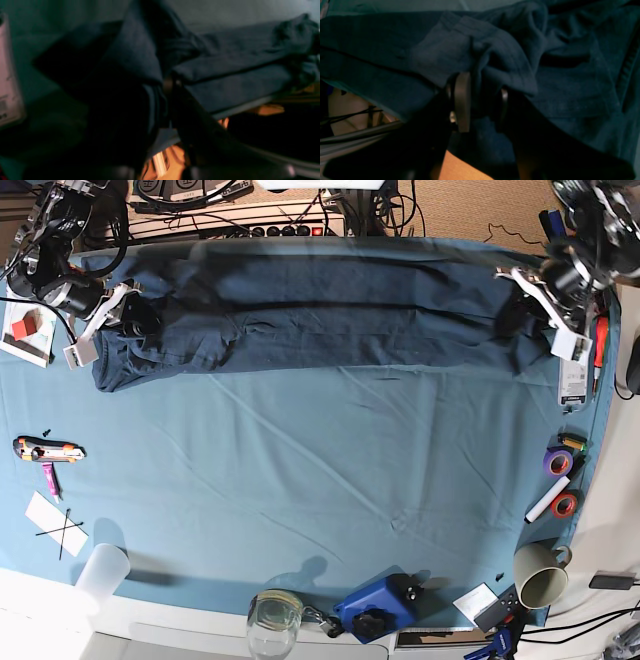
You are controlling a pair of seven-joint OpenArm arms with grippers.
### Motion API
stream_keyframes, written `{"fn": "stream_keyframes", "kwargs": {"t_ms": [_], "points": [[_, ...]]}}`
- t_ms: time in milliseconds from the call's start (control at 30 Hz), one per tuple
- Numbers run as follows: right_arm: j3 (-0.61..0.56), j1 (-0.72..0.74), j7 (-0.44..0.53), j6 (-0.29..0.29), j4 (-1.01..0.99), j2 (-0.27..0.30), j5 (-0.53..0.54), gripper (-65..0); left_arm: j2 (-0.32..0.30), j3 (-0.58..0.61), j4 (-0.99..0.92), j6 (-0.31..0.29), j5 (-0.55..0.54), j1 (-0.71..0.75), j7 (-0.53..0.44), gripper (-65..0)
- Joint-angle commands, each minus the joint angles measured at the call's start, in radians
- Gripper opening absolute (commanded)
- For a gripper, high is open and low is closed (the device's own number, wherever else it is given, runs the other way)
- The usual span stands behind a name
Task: Fold the T-shirt properly
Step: 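Carry the strip end with the left gripper toward the right gripper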
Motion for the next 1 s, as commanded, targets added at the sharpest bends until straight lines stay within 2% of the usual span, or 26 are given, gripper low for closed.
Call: {"fn": "stream_keyframes", "kwargs": {"t_ms": [0, 200, 433, 567, 733, 833, 967], "points": [[0.009, 0.006, 0.017, 0.001, 0.018, 0.018, 0.02, -49.0, 0.004, -0.003, 0.029, -0.004, -0.019, -0.003, -0.031, -65.0], [0.009, 0.006, 0.017, 0.001, 0.018, 0.018, 0.02, -49.0, 0.034, 0.042, 0.038, -0.004, -0.013, -0.002, -0.04, -65.0], [0.009, 0.006, 0.017, 0.001, 0.018, 0.018, 0.02, -49.0, 0.05, 0.348, 0.038, -0.004, 0.087, -0.002, -0.045, -65.0], [0.009, 0.006, 0.017, 0.001, 0.018, 0.018, 0.02, -49.0, 0.119, 0.494, 0.039, -0.003, 0.149, -0.003, -0.077, -65.0], [0.009, 0.006, 0.017, 0.001, 0.018, 0.018, 0.02, -49.0, 0.201, 0.673, 0.038, 0.001, 0.356, -0.021, -0.166, -65.0], [0.009, 0.006, 0.017, 0.001, 0.018, 0.018, 0.02, -49.0, 0.236, 0.774, 0.015, 0.065, 0.521, -0.044, -0.212, -65.0], [0.009, 0.006, 0.017, 0.001, 0.018, 0.018, 0.02, -49.0, 0.275, 0.871, -0.072, 0.123, 0.647, -0.078, -0.24, -65.0]]}}
